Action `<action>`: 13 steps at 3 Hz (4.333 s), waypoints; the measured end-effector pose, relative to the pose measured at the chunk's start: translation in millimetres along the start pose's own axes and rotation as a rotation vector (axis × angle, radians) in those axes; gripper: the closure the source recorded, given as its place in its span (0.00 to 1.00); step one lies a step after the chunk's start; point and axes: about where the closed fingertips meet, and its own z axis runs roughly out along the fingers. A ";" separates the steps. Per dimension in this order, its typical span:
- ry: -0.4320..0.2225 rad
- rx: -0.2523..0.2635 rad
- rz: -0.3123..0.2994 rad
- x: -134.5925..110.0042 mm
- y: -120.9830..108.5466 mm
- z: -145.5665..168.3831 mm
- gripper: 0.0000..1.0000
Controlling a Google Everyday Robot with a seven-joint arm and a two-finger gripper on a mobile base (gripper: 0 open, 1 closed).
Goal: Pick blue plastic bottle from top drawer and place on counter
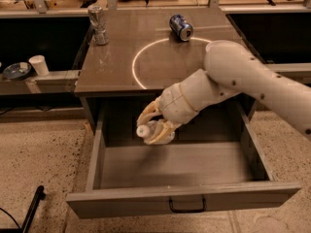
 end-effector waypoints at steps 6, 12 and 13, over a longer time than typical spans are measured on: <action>-0.424 0.034 0.179 -111.7 -111.6 -58.6 1.00; -0.362 0.542 0.580 -46.5 -272.2 -144.6 1.00; -0.343 0.592 0.629 -24.8 -277.6 -143.8 0.82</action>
Offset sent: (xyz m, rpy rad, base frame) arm 0.0042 -0.0195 0.0314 0.2058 0.1402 -0.0226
